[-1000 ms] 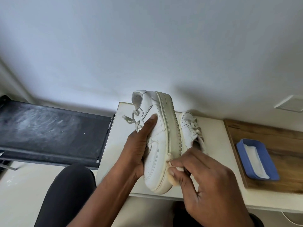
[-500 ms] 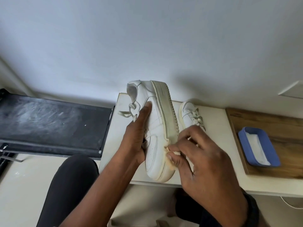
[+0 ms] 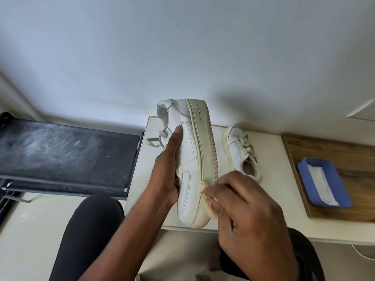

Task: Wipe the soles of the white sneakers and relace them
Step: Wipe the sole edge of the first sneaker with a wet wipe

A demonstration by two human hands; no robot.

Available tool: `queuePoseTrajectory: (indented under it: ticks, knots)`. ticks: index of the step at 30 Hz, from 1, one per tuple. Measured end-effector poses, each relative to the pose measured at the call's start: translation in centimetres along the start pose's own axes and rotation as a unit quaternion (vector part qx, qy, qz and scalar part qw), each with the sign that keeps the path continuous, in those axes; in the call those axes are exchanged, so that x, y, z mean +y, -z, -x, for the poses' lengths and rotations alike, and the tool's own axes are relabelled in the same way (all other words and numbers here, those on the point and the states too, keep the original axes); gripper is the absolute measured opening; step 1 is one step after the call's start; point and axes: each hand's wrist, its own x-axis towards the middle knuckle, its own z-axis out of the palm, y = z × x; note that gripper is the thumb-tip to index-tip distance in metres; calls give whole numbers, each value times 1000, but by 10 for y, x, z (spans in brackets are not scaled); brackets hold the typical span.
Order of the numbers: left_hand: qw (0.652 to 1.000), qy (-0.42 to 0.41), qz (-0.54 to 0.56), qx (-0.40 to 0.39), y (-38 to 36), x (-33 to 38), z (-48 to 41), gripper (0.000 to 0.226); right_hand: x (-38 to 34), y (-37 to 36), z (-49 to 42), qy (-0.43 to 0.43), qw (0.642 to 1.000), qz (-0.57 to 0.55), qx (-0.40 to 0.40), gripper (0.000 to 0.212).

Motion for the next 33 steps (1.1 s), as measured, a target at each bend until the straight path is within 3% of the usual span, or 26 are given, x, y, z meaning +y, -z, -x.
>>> queuePoseTrajectory:
  ticks: [12,16,24,29,33]
  knots:
    - [999,-5,18,-27,0,0,0,57,8,3,-32,-48,999,2,12,11]
    - [999,8,24,-40,1,2,0,72,-2,4,-14,-44,999,4,-11,6]
    - [999,-14,6,-30,-2,-5,2,68,6,4,-43,-66,998,0,12,19]
    - [999,-25,-3,-21,-3,-3,5,60,7,6,-48,-58,998,18,-12,24]
    - [1000,-20,1,-4,-4,0,5,55,-4,-1,-26,-46,995,42,-82,24]
